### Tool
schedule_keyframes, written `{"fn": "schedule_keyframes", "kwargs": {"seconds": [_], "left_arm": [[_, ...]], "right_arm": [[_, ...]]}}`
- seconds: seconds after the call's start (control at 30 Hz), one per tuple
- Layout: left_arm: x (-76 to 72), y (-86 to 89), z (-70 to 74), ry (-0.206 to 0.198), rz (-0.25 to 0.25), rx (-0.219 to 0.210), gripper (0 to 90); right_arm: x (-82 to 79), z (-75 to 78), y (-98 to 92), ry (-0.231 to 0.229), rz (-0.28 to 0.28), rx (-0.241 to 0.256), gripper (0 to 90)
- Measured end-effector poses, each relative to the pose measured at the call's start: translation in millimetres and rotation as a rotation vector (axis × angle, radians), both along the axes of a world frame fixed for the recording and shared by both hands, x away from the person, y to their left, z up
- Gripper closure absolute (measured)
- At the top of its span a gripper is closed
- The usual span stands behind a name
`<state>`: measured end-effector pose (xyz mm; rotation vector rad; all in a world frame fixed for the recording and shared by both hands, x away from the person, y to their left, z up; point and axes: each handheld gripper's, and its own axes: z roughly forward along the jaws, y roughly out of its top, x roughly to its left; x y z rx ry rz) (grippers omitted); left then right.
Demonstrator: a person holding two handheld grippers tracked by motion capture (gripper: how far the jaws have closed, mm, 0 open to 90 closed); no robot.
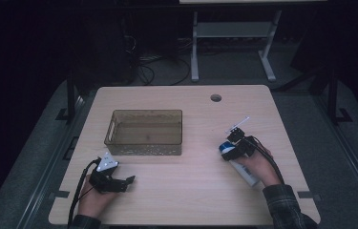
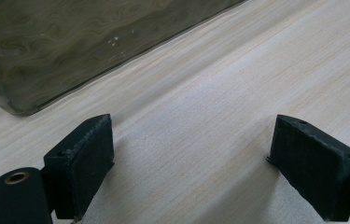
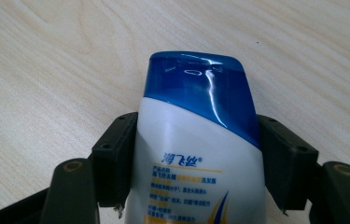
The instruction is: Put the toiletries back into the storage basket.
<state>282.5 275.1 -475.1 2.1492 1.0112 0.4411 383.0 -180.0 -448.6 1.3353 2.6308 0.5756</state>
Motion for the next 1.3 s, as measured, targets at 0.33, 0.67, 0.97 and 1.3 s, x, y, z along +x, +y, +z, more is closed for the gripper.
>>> {"fn": "schedule_keyframes", "kwargs": {"seconds": [0.33,0.67,0.97,1.3], "left_arm": [[0.0,0.0,0.0,0.0,0.0,0.0,12.6],[0.0,0.0,0.0,0.0,0.0,0.0,12.5],[-0.1,0.0,0.0,0.0,0.0,0.0,12.6],[0.0,0.0,0.0,0.0,0.0,0.0,12.6]], "right_arm": [[-4.9,10.6,-4.7,-0.042,-0.01,0.041,34.7],[-13.9,25.8,-12.9,-0.122,-0.022,0.097,34.9],[-23.5,38.8,-21.7,-0.189,-0.04,0.16,35.0],[-34.2,45.4,-34.1,-0.249,-0.063,0.225,35.1]]}}
